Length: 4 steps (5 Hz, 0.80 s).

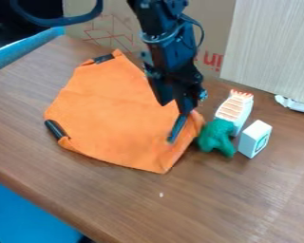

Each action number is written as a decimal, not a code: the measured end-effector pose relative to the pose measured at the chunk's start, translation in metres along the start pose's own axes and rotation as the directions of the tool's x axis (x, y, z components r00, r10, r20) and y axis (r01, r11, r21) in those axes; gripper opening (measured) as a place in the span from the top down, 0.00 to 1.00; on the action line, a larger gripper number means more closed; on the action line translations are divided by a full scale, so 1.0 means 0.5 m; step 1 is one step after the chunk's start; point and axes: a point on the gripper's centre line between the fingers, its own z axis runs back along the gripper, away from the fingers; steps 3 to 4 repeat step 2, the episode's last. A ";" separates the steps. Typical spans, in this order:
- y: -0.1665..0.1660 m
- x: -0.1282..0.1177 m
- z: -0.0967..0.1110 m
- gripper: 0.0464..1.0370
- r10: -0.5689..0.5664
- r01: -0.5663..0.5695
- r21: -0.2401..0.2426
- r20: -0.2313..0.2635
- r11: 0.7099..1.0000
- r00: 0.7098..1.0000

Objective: Unfold the cloth from top left to right

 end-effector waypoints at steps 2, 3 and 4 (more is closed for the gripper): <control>0.085 -0.006 0.037 0.04 0.089 -0.089 0.020 0.001 0.996 0.996; 0.085 -0.006 0.037 0.04 0.089 -0.089 0.020 0.001 0.996 0.996; 0.085 -0.006 0.037 0.04 0.089 -0.089 0.020 0.001 0.996 0.996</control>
